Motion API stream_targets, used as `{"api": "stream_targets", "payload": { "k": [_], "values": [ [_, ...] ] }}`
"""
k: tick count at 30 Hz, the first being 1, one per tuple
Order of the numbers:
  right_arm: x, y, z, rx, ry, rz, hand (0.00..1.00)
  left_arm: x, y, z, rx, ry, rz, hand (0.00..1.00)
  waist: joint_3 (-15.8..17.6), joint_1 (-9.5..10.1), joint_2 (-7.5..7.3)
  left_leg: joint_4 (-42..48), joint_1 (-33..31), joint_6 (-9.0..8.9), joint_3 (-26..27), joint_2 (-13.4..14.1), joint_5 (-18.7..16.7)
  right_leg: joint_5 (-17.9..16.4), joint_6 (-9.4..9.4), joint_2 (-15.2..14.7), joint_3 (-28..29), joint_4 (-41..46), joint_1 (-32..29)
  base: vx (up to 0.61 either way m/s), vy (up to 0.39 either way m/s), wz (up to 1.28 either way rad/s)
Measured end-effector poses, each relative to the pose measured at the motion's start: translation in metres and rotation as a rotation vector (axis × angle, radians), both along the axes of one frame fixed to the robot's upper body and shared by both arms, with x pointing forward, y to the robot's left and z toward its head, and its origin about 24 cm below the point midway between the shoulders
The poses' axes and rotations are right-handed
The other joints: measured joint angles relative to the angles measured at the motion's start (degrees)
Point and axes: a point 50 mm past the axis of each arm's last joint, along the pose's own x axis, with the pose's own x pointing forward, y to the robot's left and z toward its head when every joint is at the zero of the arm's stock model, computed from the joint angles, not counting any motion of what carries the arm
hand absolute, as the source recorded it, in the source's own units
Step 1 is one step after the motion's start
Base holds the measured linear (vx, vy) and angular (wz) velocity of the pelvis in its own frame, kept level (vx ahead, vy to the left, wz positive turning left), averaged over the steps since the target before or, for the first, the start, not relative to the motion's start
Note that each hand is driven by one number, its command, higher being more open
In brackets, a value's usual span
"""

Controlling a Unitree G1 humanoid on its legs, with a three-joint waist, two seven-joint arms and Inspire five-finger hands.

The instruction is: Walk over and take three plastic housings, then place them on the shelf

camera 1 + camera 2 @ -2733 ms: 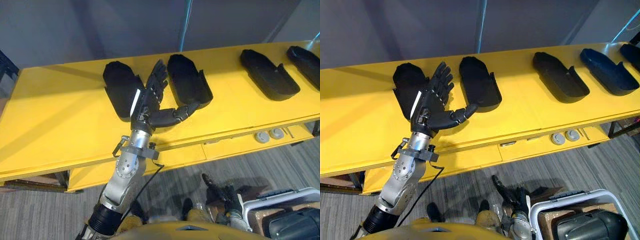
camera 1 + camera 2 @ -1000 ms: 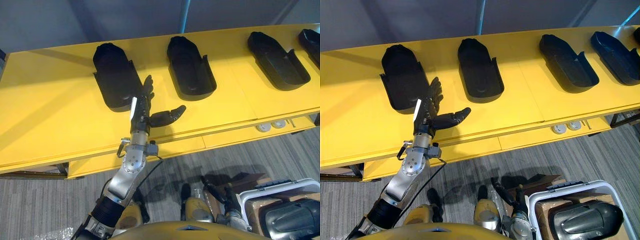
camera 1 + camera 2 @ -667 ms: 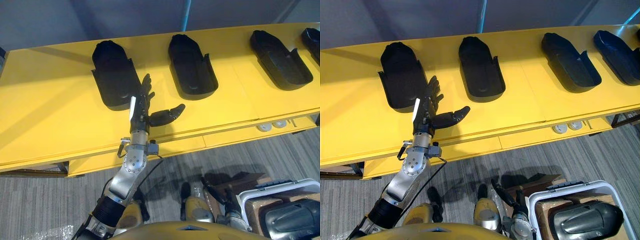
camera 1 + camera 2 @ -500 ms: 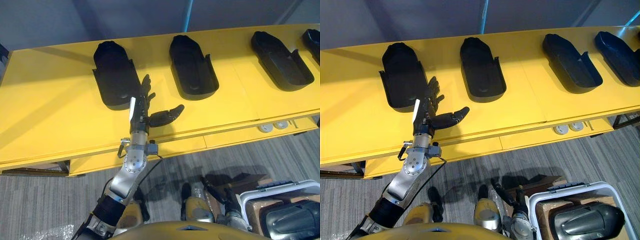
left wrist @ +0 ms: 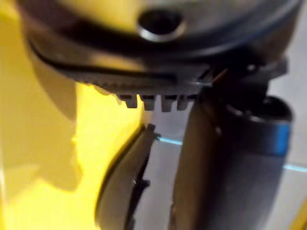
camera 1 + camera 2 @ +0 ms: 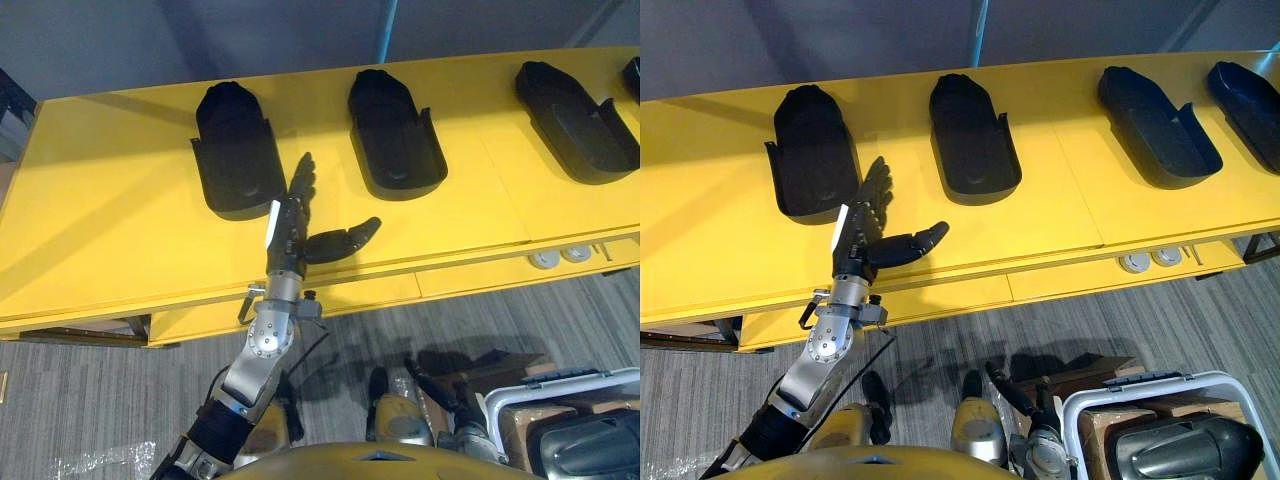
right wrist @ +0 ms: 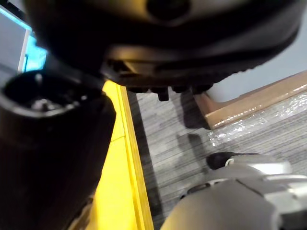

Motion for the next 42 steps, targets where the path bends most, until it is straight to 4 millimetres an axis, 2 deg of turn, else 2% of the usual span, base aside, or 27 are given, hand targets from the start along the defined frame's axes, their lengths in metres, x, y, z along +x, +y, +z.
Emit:
{"api": "stream_targets", "payload": {
  "k": [5, 8, 10, 12, 13, 14, 15, 18, 24, 29, 34, 39, 42],
  "values": [
    [-0.007, -0.003, -0.003, 0.001, 0.023, -0.016, 1.00, -0.009, -0.004, 0.029, -0.197, -0.070, -0.161, 1.00, -0.51, 0.01, 0.89, -0.06, 0.54, 0.00, 0.04, 0.00, 0.00, 0.25, 0.35, 0.02, 0.06, -0.44, 0.79, 0.00, 0.000, 0.00],
    [-0.013, -0.006, -0.005, 0.009, 0.048, -0.024, 1.00, -0.011, 0.008, 0.045, -0.218, -0.132, -0.087, 1.00, -0.93, 0.02, 1.60, -0.81, 2.17, -0.11, 0.43, -0.02, 0.10, 0.25, 0.35, 0.08, 0.16, -0.60, 1.89, -0.01, -0.001, -0.06],
    [-0.019, -0.009, -0.006, 0.010, 0.061, -0.037, 1.00, -0.006, 0.040, 0.059, -0.201, -0.197, 0.155, 1.00, -2.15, -0.05, 2.47, -1.58, 2.55, -0.17, 0.53, -0.02, 0.38, 0.26, 0.39, 0.17, 0.18, -0.65, 1.96, -0.01, -0.003, -0.03],
    [-0.024, -0.010, -0.007, 0.012, 0.072, -0.042, 1.00, -0.004, 0.059, 0.063, -0.185, -0.206, 0.294, 1.00, -2.70, 0.04, 2.71, -2.56, 3.10, -0.23, 0.55, -0.09, 0.82, 0.29, 0.42, 0.26, 0.13, -0.76, 2.12, 0.00, 0.000, 0.00],
    [-0.029, -0.010, -0.008, 0.018, 0.086, -0.043, 1.00, -0.002, 0.085, 0.064, -0.168, -0.200, 0.476, 1.00, -2.88, 0.15, 2.75, -3.58, 4.19, -0.37, 0.61, -0.13, 1.25, 0.29, 0.43, 0.41, 0.09, -1.04, 2.90, 0.00, 0.000, 0.00],
    [-0.032, -0.010, -0.009, 0.021, 0.094, -0.044, 1.00, -0.002, 0.095, 0.064, -0.154, -0.194, 0.546, 1.00, -3.01, 0.20, 2.68, -3.91, 4.49, -0.41, 0.64, -0.13, 1.40, 0.32, 0.47, 0.48, 0.09, -1.25, 3.11, 0.00, 0.000, 0.00],
    [-0.036, -0.010, -0.010, 0.027, 0.116, -0.047, 1.00, -0.002, 0.113, 0.065, -0.137, -0.182, 0.661, 1.00, -3.58, 0.41, 2.52, -4.28, 4.56, -0.49, 0.70, -0.10, 1.61, 0.35, 0.51, 0.57, 0.09, -1.41, 3.11, 0.00, 0.000, 0.00],
    [-0.046, -0.007, -0.013, 0.057, 0.153, -0.044, 1.00, 0.000, 0.148, 0.063, -0.087, -0.136, 0.846, 1.00, -4.44, 1.41, 1.79, -5.23, 5.21, -0.56, 1.32, -0.04, 2.09, 0.44, 0.61, 0.71, 0.28, -1.47, 3.11, 0.01, 0.000, -0.05],
    [-0.044, -0.004, -0.013, 0.109, 0.149, -0.019, 1.00, 0.019, 0.193, 0.057, 0.028, -0.024, 1.041, 1.00, -5.59, 1.58, 0.14, -5.16, 5.18, -0.58, 2.61, 0.37, 2.09, 0.95, 0.68, 0.76, 1.60, -1.52, 2.39, -0.01, 0.008, -0.09],
    [-0.041, -0.004, -0.012, 0.133, 0.133, -0.001, 1.00, 0.041, 0.212, 0.073, 0.096, -0.038, 1.038, 1.00, -5.59, 1.42, 0.02, -4.55, 4.69, -1.00, 4.08, 0.64, 1.52, 1.35, 0.66, 0.82, 2.59, -1.49, 1.41, -0.03, 0.015, -0.14],
    [-0.027, -0.004, -0.007, 0.166, 0.076, 0.009, 1.00, 0.066, 0.222, 0.114, 0.162, -0.105, 0.939, 1.00, -4.07, 1.37, -0.06, -0.16, 1.94, -0.86, 5.08, 2.27, -0.13, 1.97, 0.27, 1.26, 3.65, -1.40, -0.26, -0.02, -0.007, -0.11],
    [-0.020, -0.005, -0.005, 0.174, 0.054, 0.018, 1.00, 0.085, 0.224, 0.130, 0.150, -0.069, 0.833, 1.00, -2.34, 1.43, -0.32, 3.45, -0.13, -1.20, 5.41, 3.75, -1.95, 2.10, 0.05, 1.83, 4.26, -1.38, -1.10, 0.00, 0.001, -0.07],
    [-0.014, -0.005, -0.003, 0.180, 0.034, 0.029, 1.00, 0.095, 0.224, 0.129, 0.116, -0.009, 0.784, 1.00, -1.03, 1.40, -0.38, 5.69, -1.20, -1.36, 5.46, 4.53, -3.18, 2.07, -0.03, 2.17, 4.53, -1.38, -1.42, 0.01, 0.003, -0.06]
  ]
}}
